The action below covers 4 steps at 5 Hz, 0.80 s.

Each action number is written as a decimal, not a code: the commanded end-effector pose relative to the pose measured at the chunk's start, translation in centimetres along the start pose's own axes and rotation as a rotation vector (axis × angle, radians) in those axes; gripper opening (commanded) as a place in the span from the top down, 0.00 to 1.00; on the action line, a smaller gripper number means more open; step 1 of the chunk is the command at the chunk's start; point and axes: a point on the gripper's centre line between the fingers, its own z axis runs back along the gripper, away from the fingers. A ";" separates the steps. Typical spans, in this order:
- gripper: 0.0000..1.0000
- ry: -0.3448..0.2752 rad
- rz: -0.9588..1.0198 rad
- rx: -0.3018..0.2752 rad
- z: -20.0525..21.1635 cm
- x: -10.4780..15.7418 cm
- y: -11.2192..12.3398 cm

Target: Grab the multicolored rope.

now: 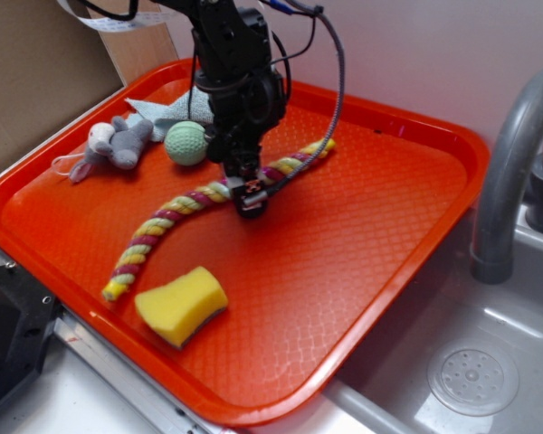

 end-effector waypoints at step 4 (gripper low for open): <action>1.00 -0.263 0.447 -0.102 19.8 -4.0 0.7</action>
